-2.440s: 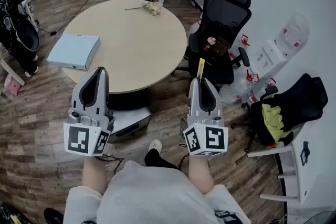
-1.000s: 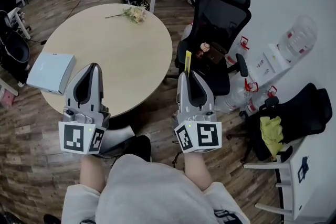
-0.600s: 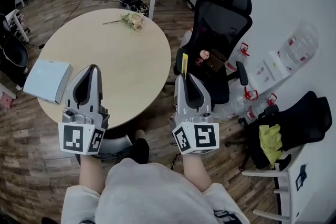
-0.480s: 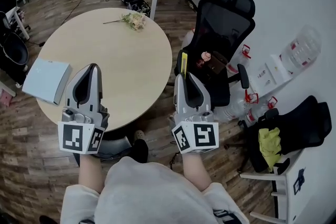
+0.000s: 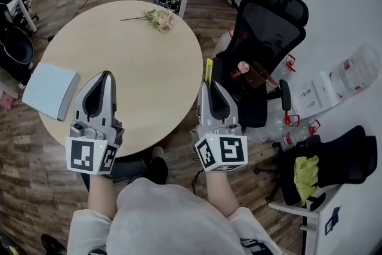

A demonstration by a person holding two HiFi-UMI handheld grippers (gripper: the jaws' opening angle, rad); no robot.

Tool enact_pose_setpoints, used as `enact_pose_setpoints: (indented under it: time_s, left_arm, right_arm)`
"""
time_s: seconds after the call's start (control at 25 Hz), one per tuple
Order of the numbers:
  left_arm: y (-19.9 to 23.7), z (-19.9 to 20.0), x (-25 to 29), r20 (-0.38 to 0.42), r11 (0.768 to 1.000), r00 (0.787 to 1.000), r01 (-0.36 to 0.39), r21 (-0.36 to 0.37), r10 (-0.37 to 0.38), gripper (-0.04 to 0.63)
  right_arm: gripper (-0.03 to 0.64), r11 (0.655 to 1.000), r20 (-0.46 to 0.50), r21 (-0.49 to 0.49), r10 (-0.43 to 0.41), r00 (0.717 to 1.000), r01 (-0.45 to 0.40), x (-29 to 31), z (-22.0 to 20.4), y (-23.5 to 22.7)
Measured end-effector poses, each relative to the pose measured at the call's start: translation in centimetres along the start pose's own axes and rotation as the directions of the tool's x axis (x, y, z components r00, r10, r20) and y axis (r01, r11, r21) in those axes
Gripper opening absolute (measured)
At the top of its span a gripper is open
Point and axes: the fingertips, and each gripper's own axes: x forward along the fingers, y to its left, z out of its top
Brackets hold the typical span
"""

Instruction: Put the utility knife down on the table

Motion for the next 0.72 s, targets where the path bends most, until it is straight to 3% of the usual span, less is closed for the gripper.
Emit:
enact_pose_setpoints:
  time_s: [0.4, 0.72]
  left_arm:
    - [0.3, -4.5, 3.4, -0.088, 1.0, 0.996, 0.011, -0.015, -0.013, 0.008]
    - [1.3, -7.4, 4.9, -0.14, 0.999, 0.99, -0.002, -0.032, -0.003, 0.008]
  right_arm:
    - [0.066, 0.998, -0.153, 0.054, -0.014, 0.988, 0.023, 3.5, -7.4, -2.5]
    - [0.066, 0.995, -0.302, 0.09, -0.006, 0.953, 0.035, 5.8, -14.4, -3.5]
